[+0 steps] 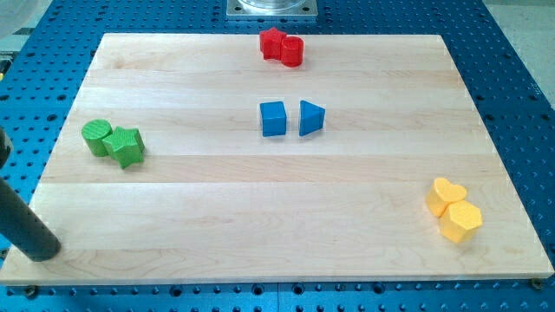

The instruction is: Point your arm to the bottom of the blue triangle

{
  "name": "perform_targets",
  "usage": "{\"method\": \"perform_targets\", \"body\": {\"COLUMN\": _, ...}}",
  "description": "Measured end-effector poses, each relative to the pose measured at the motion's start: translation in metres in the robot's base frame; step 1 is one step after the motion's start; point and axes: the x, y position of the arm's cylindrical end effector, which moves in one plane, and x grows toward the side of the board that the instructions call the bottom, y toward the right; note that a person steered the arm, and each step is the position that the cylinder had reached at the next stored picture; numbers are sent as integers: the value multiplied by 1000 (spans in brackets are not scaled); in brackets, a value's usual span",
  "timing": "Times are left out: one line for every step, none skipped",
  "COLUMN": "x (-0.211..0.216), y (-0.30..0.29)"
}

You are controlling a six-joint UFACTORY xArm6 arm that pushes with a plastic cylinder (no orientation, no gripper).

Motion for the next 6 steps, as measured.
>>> {"method": "perform_targets", "body": {"x": 1, "y": 0}}
{"method": "perform_targets", "body": {"x": 0, "y": 0}}
{"method": "perform_targets", "body": {"x": -5, "y": 64}}
{"method": "perform_targets", "body": {"x": -55, "y": 105}}
{"method": "perform_targets", "body": {"x": -93, "y": 155}}
{"method": "perform_targets", "body": {"x": -98, "y": 233}}
